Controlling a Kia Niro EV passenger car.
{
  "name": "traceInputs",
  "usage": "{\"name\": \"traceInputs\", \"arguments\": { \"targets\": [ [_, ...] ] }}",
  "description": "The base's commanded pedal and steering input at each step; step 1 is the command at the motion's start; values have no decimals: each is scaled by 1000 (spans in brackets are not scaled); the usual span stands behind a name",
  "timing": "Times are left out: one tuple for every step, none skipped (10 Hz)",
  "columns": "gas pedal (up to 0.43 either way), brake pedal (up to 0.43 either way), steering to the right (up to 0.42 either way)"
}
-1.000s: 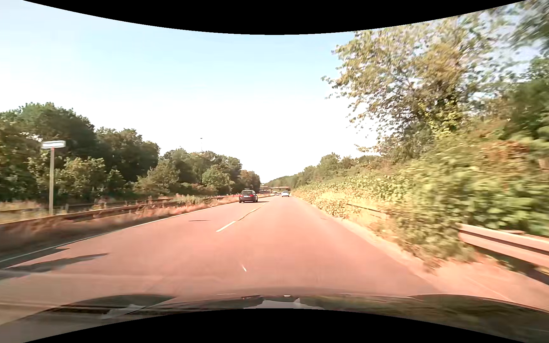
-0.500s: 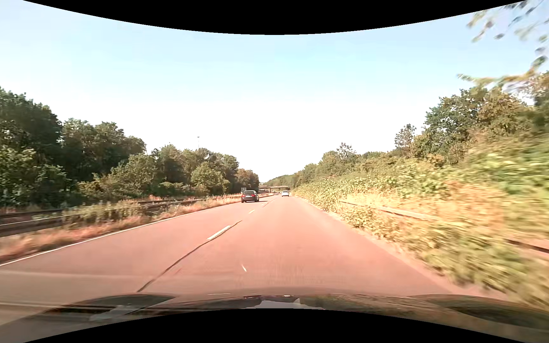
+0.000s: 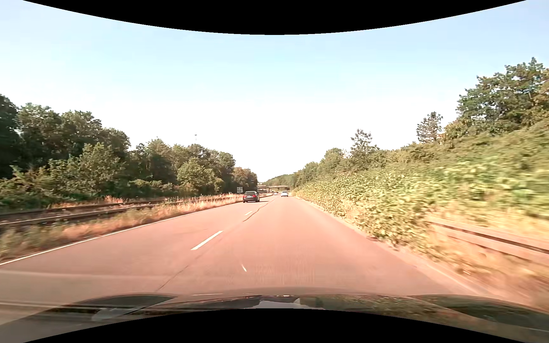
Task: Follow the waypoints while adhering to traffic rules and regulations
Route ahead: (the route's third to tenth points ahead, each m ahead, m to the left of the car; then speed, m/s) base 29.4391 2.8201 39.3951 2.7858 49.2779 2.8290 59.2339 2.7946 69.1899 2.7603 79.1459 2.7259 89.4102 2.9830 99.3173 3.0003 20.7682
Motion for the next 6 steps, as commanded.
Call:
{"name": "traceInputs", "arguments": {
  "targets": [
    [118,0,1],
    [118,0,0],
    [118,0,0],
    [118,0,1],
    [118,0,1],
    [118,0,1]
  ]
}}
